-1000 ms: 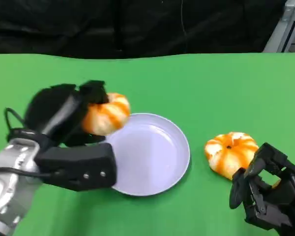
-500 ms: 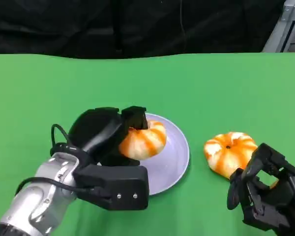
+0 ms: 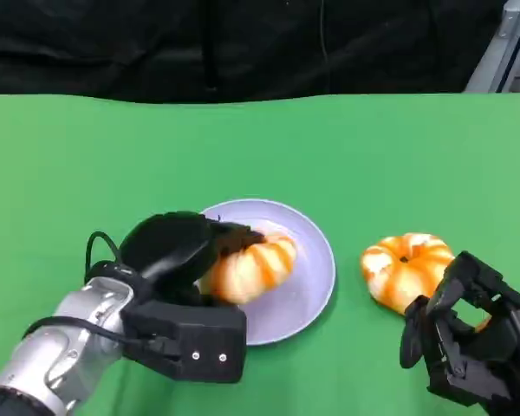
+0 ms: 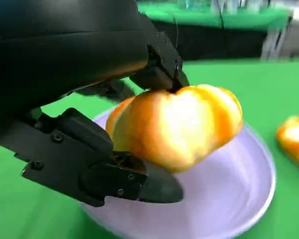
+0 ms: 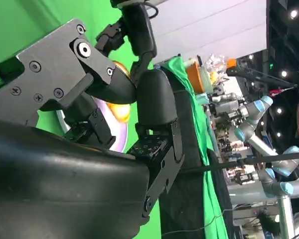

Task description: Grasp the bread from the table and place it into the plate.

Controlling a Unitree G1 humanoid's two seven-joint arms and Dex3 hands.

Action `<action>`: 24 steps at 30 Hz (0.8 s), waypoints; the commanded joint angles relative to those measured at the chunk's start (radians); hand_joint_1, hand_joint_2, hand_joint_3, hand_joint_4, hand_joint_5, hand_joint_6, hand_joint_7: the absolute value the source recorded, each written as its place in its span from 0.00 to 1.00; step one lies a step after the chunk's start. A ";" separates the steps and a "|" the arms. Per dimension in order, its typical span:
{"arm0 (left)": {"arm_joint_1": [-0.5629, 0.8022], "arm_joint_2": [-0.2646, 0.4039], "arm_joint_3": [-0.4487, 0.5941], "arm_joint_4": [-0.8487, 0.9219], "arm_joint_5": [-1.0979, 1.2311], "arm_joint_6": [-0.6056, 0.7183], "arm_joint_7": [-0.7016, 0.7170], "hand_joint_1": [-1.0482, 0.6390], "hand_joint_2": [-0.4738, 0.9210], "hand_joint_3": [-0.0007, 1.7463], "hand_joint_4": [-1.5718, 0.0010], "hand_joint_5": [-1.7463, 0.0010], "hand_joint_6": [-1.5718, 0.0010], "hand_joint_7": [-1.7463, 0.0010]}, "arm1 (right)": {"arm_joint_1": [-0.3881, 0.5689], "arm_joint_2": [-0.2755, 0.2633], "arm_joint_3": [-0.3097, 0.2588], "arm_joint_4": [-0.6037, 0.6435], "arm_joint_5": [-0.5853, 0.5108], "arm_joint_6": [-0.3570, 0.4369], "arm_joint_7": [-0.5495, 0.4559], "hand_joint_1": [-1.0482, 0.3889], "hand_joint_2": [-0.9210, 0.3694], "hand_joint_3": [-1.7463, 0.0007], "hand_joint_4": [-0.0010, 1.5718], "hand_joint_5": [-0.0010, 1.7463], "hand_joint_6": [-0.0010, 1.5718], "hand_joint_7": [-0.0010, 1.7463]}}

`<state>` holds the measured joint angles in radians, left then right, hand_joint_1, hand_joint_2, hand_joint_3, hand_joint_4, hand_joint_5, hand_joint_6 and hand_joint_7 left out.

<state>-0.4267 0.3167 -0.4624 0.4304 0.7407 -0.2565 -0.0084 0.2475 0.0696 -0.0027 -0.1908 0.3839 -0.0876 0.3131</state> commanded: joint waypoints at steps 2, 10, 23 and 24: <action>-0.012 0.012 0.027 0.039 -0.078 0.018 -0.087 0.00 1.00 0.39 1.00 1.00 0.94 1.00 | 0.002 -0.009 -0.005 -0.010 0.004 -0.006 0.001 0.63 0.37 0.25 0.56 1.00 0.44 0.94; 0.063 -0.016 0.192 -0.107 -0.441 0.102 -0.308 0.00 1.00 0.37 1.00 1.00 0.98 1.00 | 0.007 -0.012 -0.011 -0.025 0.014 0.009 -0.004 0.63 0.39 0.23 0.56 1.00 0.45 0.94; 0.321 -0.123 0.555 -0.624 -1.113 0.773 -0.402 0.66 0.90 0.53 0.49 0.41 0.33 0.85 | 0.004 -0.010 -0.014 -0.020 0.013 0.007 0.003 0.64 0.38 0.23 0.56 1.00 0.45 0.93; 0.345 -0.122 0.574 -0.669 -1.155 0.808 -0.401 0.66 0.85 0.63 0.48 0.30 0.30 0.77 | 0.005 -0.010 -0.013 -0.023 0.007 0.011 -0.004 0.63 0.38 0.24 0.56 1.00 0.45 0.93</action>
<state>-0.1322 0.1841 0.0513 -0.1464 -0.3178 0.4705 -0.3973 0.2507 0.0682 -0.0097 -0.2115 0.3889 -0.0701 0.3126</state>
